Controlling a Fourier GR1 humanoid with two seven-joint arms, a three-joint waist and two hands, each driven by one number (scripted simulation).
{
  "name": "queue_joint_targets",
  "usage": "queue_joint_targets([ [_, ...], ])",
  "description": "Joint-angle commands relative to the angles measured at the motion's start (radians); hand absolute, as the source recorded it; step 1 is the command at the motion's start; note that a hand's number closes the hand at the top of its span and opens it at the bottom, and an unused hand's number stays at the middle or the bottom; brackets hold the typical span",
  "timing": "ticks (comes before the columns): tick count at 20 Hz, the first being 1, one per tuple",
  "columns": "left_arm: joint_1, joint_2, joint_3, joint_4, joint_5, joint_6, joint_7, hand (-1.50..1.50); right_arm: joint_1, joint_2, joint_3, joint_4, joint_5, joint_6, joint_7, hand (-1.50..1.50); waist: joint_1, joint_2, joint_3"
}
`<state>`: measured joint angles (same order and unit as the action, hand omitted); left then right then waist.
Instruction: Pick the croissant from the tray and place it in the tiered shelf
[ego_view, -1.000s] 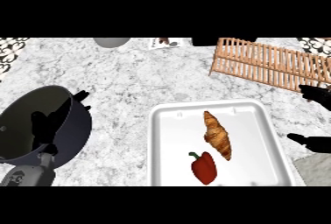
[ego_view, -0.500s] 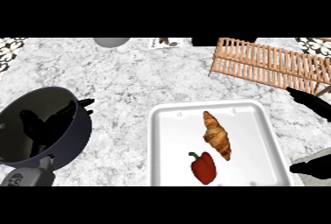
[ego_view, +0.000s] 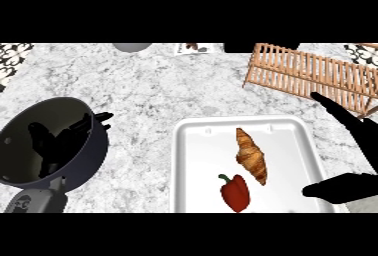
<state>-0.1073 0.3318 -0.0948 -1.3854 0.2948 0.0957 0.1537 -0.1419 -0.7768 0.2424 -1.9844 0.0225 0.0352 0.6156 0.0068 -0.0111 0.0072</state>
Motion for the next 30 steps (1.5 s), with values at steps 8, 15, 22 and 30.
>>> queue_joint_targets([
  [8, 0.037, -0.013, 0.023, 0.06, 0.016, -0.004, 0.103, 0.0, -0.192, 0.17, 0.259, 0.059, 0.222, 0.008, 0.365, -1.5, 0.018, 0.014, -0.009],
  [15, 0.034, -0.031, 0.019, 0.085, -0.015, -0.017, 0.087, 0.0, -0.252, 0.255, 0.307, 0.095, 0.295, 0.042, 0.506, -1.5, -0.005, 0.012, -0.008],
  [22, 0.086, -0.062, 0.005, 0.025, -0.057, 0.017, 0.105, 0.0, -0.19, 0.304, 0.369, 0.156, 0.442, 0.007, 0.474, -1.5, -0.003, 0.01, -0.007],
  [30, 0.071, -0.003, 0.088, 0.014, -0.019, -0.058, 0.142, 0.0, -0.204, 0.42, 0.389, 0.286, 0.547, -0.021, 0.461, -1.5, 0.005, 0.011, -0.007],
])
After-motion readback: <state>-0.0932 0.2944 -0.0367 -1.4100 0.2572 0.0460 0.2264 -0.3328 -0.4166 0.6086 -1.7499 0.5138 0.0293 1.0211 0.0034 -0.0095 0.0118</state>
